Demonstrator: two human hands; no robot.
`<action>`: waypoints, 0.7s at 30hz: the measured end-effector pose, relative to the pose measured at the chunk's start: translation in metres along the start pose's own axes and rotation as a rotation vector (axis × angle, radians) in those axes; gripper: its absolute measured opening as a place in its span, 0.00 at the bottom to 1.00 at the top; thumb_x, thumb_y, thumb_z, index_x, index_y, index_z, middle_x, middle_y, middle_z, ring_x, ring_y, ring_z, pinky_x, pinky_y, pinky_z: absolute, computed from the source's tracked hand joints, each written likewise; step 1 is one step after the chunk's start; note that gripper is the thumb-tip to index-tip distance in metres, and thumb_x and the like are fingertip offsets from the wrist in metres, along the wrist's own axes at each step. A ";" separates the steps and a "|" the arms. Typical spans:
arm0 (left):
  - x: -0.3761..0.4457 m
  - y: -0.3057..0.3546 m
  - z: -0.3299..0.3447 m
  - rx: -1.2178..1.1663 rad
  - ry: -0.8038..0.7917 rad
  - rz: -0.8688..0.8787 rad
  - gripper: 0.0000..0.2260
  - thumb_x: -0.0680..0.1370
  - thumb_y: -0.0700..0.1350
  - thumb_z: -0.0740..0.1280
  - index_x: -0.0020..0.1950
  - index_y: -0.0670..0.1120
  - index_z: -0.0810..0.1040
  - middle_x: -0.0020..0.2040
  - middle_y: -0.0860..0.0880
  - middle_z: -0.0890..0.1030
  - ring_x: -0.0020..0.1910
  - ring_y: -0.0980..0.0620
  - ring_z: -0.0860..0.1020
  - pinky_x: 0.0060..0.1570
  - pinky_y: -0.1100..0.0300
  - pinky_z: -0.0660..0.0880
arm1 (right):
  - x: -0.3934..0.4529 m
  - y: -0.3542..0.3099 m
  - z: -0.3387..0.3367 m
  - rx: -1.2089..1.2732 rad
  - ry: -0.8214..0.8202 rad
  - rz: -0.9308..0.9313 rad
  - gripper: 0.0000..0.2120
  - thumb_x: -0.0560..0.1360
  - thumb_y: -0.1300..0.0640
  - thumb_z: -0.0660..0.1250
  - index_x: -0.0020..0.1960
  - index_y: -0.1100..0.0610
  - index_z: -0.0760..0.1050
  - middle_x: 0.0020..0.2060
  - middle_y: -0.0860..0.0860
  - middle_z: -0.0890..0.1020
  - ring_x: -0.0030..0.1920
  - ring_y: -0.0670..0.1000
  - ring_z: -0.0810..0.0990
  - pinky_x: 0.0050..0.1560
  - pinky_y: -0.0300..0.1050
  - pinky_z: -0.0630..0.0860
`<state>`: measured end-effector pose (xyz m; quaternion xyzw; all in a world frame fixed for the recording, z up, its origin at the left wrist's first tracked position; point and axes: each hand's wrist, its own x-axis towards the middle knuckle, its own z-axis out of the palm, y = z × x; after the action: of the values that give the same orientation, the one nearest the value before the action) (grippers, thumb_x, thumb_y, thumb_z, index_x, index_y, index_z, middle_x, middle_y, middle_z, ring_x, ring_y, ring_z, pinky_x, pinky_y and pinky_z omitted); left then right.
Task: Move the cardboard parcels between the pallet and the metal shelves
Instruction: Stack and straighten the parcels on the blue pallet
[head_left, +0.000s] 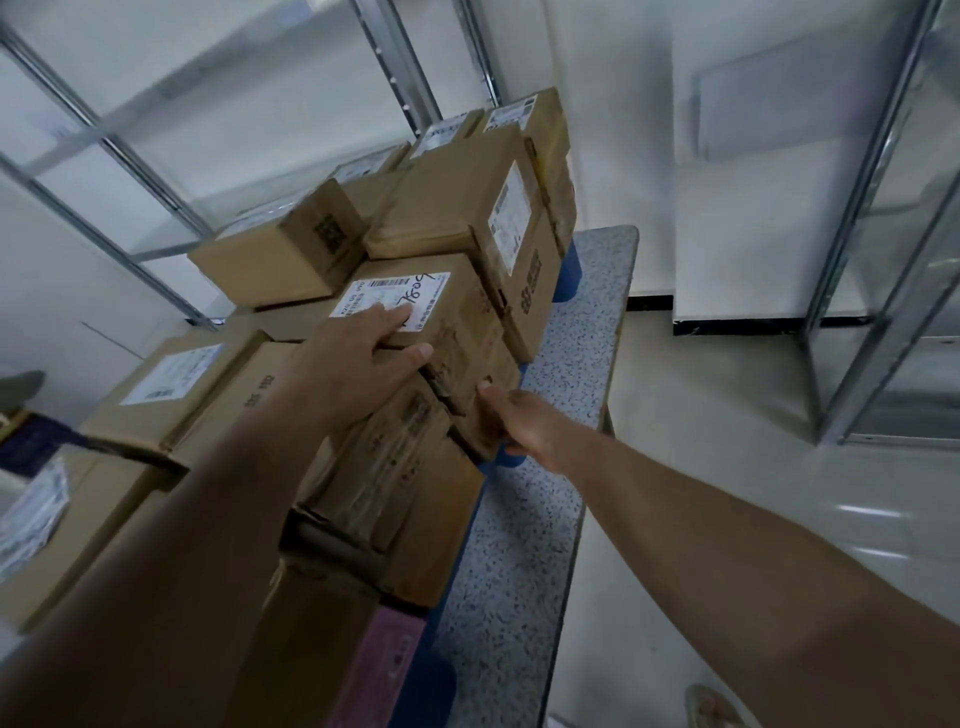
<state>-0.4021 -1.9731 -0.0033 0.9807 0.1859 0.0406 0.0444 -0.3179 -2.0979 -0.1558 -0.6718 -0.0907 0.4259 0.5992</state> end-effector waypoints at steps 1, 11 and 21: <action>0.000 -0.002 0.000 0.003 -0.001 0.004 0.27 0.74 0.64 0.62 0.72 0.59 0.66 0.74 0.49 0.64 0.72 0.46 0.63 0.67 0.48 0.62 | 0.001 0.001 0.002 0.003 0.000 -0.012 0.30 0.79 0.39 0.54 0.71 0.59 0.65 0.67 0.56 0.72 0.63 0.57 0.72 0.64 0.54 0.71; -0.005 -0.010 0.000 -0.040 -0.007 0.019 0.27 0.75 0.64 0.61 0.72 0.58 0.65 0.74 0.49 0.64 0.72 0.48 0.62 0.69 0.49 0.60 | -0.003 0.007 0.013 0.022 -0.003 -0.052 0.26 0.79 0.41 0.56 0.64 0.61 0.71 0.55 0.54 0.75 0.56 0.57 0.76 0.57 0.51 0.73; -0.044 -0.032 -0.021 0.008 -0.091 0.043 0.35 0.71 0.68 0.58 0.74 0.53 0.63 0.72 0.48 0.67 0.68 0.48 0.67 0.63 0.52 0.63 | -0.042 0.059 0.042 0.039 -0.028 0.041 0.16 0.77 0.46 0.65 0.51 0.59 0.74 0.46 0.55 0.77 0.50 0.55 0.79 0.54 0.49 0.79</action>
<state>-0.4568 -1.9583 0.0115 0.9855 0.1629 -0.0037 0.0481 -0.3953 -2.1090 -0.1850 -0.6558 -0.0770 0.4492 0.6019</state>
